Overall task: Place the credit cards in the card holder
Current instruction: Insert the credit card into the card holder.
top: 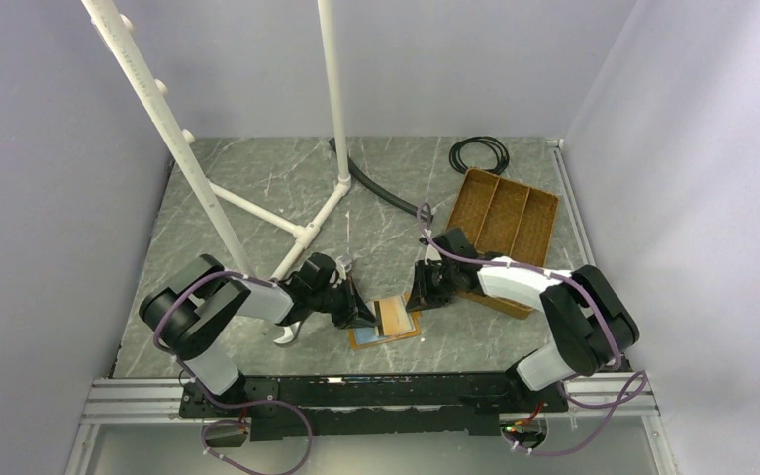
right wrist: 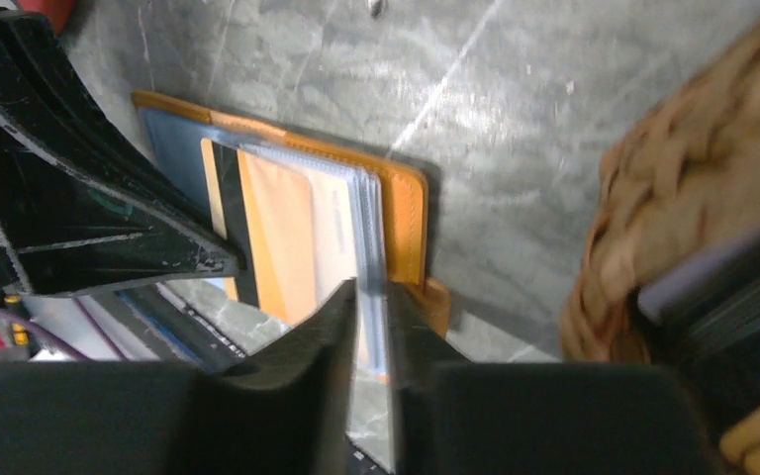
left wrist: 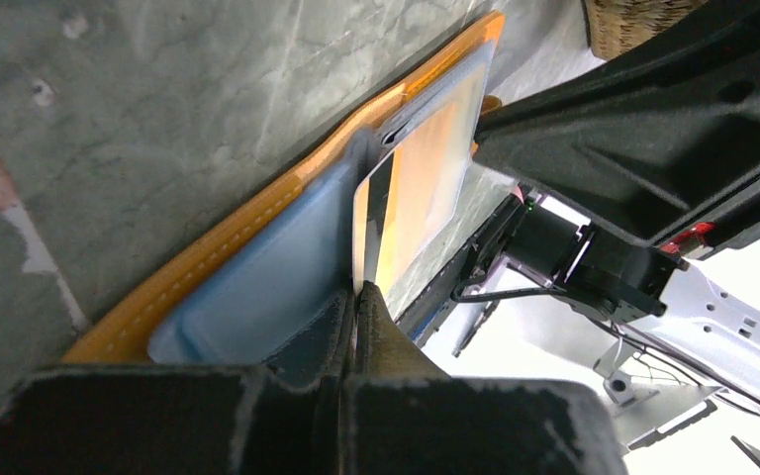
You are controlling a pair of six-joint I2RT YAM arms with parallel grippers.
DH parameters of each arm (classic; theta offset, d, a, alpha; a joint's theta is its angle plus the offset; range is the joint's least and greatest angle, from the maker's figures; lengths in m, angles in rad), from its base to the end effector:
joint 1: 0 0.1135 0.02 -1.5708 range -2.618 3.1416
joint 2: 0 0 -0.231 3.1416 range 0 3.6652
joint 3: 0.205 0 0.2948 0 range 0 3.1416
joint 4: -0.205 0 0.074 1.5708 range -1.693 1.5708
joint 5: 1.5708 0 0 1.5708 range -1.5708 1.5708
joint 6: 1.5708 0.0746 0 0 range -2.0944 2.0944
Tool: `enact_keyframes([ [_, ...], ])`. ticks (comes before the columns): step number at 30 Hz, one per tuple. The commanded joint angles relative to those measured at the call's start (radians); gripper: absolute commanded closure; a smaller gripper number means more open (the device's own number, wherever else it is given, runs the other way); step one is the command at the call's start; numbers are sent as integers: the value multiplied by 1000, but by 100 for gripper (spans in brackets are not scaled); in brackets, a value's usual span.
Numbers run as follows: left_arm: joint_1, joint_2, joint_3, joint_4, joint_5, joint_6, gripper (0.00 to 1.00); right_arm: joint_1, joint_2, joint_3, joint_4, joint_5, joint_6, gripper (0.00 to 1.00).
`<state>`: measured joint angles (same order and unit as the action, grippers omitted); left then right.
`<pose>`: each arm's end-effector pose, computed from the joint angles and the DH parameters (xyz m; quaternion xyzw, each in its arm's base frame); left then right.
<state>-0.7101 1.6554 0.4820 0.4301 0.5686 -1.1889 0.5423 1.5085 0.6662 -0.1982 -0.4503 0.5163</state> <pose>0.2069 -0.2308 0.0081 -0.0988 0.8805 -0.4633 0.0158 0.2522 0.1898 0.0469 -0.0707 0.9399 0.3149 0.1117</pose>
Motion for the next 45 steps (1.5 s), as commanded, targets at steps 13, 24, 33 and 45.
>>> enact_keyframes([
  [13,-62,40,43,2,-161,-27,100,-6,-42,-112,41,-73,40,100],
  [24,-118,-1,143,-207,-250,3,73,6,-105,-157,47,-2,152,100],
  [33,-124,10,201,-235,-171,70,46,11,-128,-158,79,-26,163,100],
  [45,-119,-207,419,-800,-350,303,1,-247,-377,102,-380,217,-41,68],
])
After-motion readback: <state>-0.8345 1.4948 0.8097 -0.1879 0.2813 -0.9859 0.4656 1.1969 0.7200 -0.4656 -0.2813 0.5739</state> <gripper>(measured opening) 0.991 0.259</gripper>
